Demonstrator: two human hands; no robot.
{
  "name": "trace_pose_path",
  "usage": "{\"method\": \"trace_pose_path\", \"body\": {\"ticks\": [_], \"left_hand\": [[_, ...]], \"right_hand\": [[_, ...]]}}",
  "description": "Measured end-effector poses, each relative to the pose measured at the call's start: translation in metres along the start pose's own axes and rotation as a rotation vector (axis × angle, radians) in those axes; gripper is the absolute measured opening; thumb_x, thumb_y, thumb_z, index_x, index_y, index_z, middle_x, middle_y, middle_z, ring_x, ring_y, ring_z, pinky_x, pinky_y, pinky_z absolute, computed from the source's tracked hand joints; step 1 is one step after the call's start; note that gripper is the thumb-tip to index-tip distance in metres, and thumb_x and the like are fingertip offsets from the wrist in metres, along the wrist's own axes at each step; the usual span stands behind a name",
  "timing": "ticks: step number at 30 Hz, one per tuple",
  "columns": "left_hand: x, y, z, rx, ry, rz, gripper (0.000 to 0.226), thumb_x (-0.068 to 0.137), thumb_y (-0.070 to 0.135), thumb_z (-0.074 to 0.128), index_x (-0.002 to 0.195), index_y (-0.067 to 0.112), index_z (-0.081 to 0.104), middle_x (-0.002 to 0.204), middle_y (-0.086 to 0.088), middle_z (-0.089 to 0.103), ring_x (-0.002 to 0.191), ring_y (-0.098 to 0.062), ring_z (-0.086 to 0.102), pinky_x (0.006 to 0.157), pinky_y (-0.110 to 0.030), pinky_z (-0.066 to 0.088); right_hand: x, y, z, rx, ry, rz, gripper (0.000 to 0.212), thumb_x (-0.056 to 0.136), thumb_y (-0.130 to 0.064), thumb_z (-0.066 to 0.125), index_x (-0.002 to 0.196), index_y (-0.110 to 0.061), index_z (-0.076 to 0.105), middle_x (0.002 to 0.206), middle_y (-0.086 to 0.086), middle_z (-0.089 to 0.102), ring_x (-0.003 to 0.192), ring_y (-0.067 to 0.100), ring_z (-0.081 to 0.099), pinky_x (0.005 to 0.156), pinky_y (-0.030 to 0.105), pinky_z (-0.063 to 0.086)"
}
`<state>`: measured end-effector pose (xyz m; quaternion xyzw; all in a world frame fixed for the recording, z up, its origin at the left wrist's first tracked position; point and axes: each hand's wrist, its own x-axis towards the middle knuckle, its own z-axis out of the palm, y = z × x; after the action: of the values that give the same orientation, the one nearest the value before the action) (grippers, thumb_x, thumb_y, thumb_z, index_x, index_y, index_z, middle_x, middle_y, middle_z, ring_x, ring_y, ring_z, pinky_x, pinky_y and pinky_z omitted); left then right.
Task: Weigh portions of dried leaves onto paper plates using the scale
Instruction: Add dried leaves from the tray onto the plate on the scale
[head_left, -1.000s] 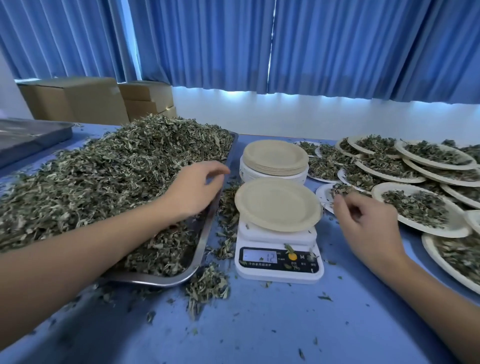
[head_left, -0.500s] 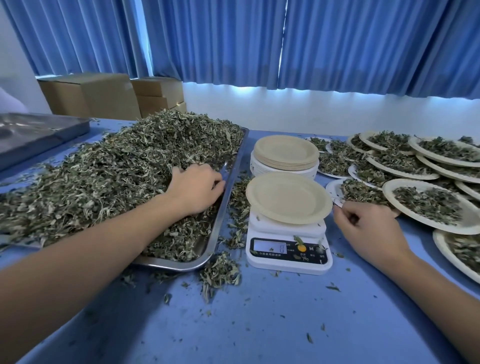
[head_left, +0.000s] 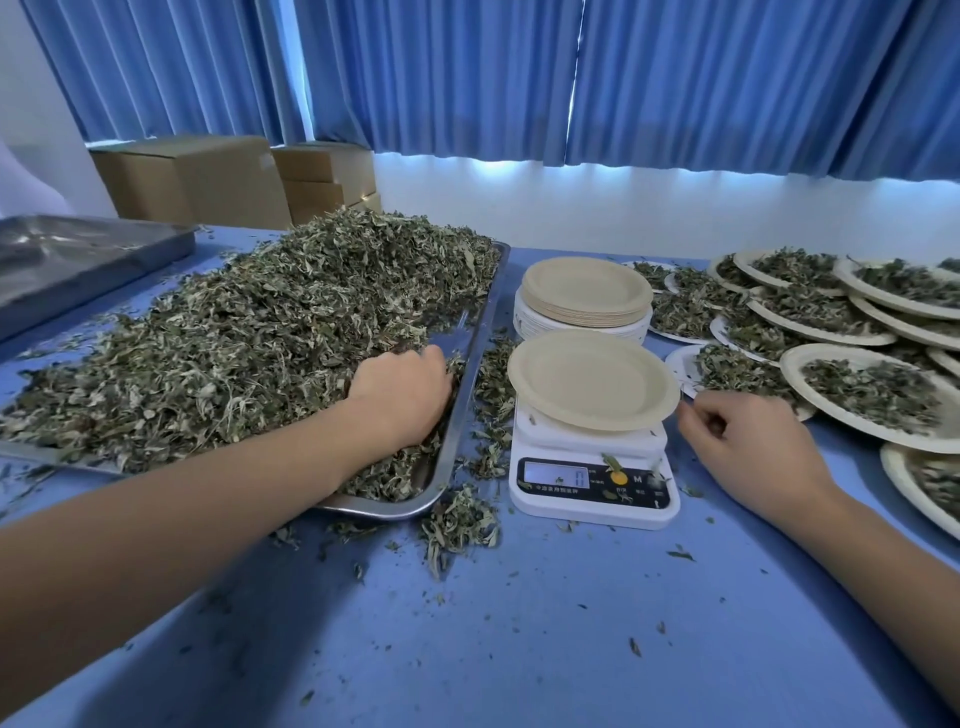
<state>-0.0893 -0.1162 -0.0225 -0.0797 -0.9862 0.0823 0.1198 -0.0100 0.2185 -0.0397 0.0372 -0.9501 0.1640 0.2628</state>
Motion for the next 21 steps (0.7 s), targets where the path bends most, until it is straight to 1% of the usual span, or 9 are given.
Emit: {"method": "trace_pose_path", "body": {"ticks": [2,3,6,8,9,12,14,17,21], "left_hand": [[0.002,-0.001,-0.001,0.021,0.03,0.047,0.026,0.107,0.031,0.038,0.107,0.01,0.055,0.086,-0.005,0.063,0.064,-0.026,0.05,0.055,-0.035,0.037],[0.004,-0.002,-0.002,-0.003,0.046,0.06,0.03,0.107,0.033,0.038,0.099,0.011,0.057,0.079,-0.002,0.06,0.06,-0.022,0.051,0.055,-0.034,0.039],[0.01,-0.007,-0.009,-0.201,0.138,0.035,0.043,0.107,0.041,0.032,0.077,0.018,0.052,0.062,0.003,0.059,0.047,-0.013,0.057,0.043,-0.026,0.044],[0.016,-0.012,-0.015,-0.343,0.259,0.004,0.041,0.107,0.042,0.032,0.074,0.022,0.047,0.055,0.004,0.056,0.039,-0.009,0.053,0.035,-0.021,0.037],[0.02,-0.015,-0.017,-0.437,0.303,-0.02,0.041,0.107,0.042,0.035,0.073,0.021,0.047,0.054,0.005,0.055,0.038,-0.009,0.049,0.035,-0.021,0.034],[0.03,-0.021,-0.019,-0.75,0.333,-0.088,0.045,0.108,0.042,0.04,0.07,0.016,0.043,0.056,0.003,0.045,0.045,-0.015,0.038,0.046,-0.029,0.029],[0.034,-0.024,-0.02,-0.839,0.334,-0.117,0.044,0.108,0.04,0.038,0.071,0.016,0.038,0.06,0.001,0.04,0.051,-0.016,0.033,0.05,-0.033,0.027],[0.042,-0.028,-0.026,-0.903,0.382,-0.15,0.043,0.109,0.038,0.036,0.072,0.016,0.038,0.064,0.0,0.038,0.056,-0.016,0.033,0.052,-0.034,0.027],[0.058,-0.034,-0.037,-1.146,0.48,-0.334,0.043,0.109,0.038,0.035,0.072,0.019,0.041,0.066,0.002,0.039,0.058,-0.013,0.034,0.055,-0.031,0.028]], "right_hand": [[0.0,0.0,0.0,0.004,-0.004,-0.003,0.048,0.095,-0.029,0.058,0.054,-0.015,0.037,0.045,0.001,0.042,0.049,0.025,0.045,0.048,0.032,0.032],[0.0,0.0,0.0,0.004,-0.006,-0.003,0.049,0.095,-0.029,0.058,0.054,-0.015,0.037,0.045,0.001,0.042,0.048,0.024,0.044,0.048,0.032,0.031],[0.001,0.001,0.0,0.016,-0.007,-0.008,0.048,0.094,-0.03,0.057,0.053,-0.017,0.035,0.043,-0.001,0.039,0.046,0.021,0.041,0.046,0.031,0.028],[0.001,0.002,0.0,0.024,-0.009,-0.014,0.047,0.094,-0.03,0.056,0.054,-0.016,0.036,0.043,0.0,0.04,0.046,0.021,0.041,0.047,0.031,0.029],[0.001,0.003,0.001,0.026,-0.009,-0.015,0.047,0.094,-0.03,0.056,0.054,-0.016,0.036,0.044,0.001,0.041,0.047,0.021,0.041,0.047,0.032,0.031],[0.002,0.003,0.002,0.029,-0.012,-0.02,0.047,0.094,-0.029,0.056,0.054,-0.016,0.036,0.044,0.001,0.04,0.046,0.021,0.039,0.047,0.032,0.032],[0.002,0.003,0.002,0.033,-0.013,-0.027,0.047,0.094,-0.03,0.056,0.054,-0.017,0.034,0.043,0.0,0.038,0.045,0.019,0.037,0.047,0.032,0.031],[0.002,0.004,0.002,0.023,-0.026,-0.033,0.048,0.094,-0.028,0.058,0.054,-0.018,0.035,0.043,-0.001,0.038,0.045,0.019,0.039,0.047,0.033,0.032],[0.002,0.004,0.001,0.02,-0.035,-0.044,0.047,0.094,-0.027,0.057,0.054,-0.017,0.035,0.043,-0.001,0.037,0.044,0.019,0.039,0.047,0.033,0.032]]}}
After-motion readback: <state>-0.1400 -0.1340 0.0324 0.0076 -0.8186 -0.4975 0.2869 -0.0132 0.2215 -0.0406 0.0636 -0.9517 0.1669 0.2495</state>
